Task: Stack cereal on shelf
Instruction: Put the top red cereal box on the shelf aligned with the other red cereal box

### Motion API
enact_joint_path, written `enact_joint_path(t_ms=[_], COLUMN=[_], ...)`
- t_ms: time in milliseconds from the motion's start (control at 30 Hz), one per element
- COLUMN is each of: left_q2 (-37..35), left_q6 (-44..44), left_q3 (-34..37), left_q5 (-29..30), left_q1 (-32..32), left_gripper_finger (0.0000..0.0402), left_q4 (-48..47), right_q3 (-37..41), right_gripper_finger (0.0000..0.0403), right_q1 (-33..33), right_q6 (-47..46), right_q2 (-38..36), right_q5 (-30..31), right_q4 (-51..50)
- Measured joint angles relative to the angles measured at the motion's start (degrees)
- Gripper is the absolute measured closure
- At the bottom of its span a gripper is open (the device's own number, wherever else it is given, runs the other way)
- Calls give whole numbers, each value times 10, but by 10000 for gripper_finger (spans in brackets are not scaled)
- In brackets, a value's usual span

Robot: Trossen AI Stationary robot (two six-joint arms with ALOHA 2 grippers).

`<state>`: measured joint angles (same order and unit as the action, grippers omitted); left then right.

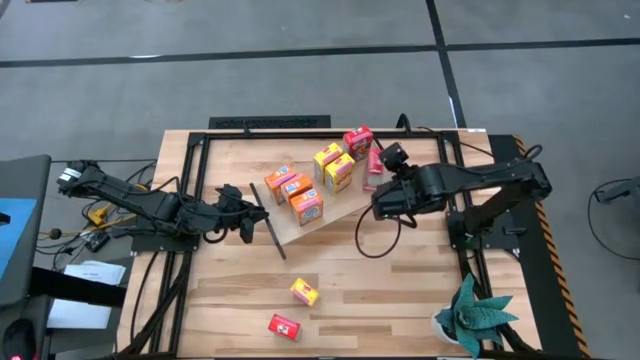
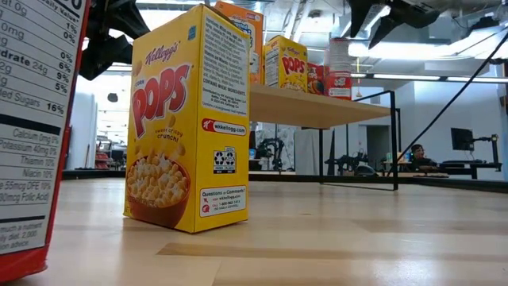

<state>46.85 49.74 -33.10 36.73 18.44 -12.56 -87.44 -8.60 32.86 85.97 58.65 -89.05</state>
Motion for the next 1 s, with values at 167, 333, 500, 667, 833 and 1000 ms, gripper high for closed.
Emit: enact_joint_path(t_ms=[167, 333, 500, 667, 833, 1000], left_q2=[0, 0, 0, 0, 0, 0], left_q6=[0, 3, 5, 6, 6, 7], left_q3=[0, 0, 0, 0, 0, 0], left_q5=[0, 0, 0, -2, 0, 0], left_q1=[0, 0, 0, 0, 0, 0], left_gripper_finger=[282, 282, 282, 282, 282, 282], left_q4=[0, 0, 0, 0, 0, 3], right_q3=[-28, -53, -81, -119, -154, -157], right_gripper_finger=[171, 172, 173, 173, 178, 193], right_q1=[0, 0, -8, -35, -62, -92], right_q6=[-35, -102, -177, -249, -368, -482], right_q2=[-1, -1, -1, -10, -39, -98], right_q5=[0, 0, 0, -1, -4, -47], right_q4=[-1, -5, -10, -10, -10, -6])
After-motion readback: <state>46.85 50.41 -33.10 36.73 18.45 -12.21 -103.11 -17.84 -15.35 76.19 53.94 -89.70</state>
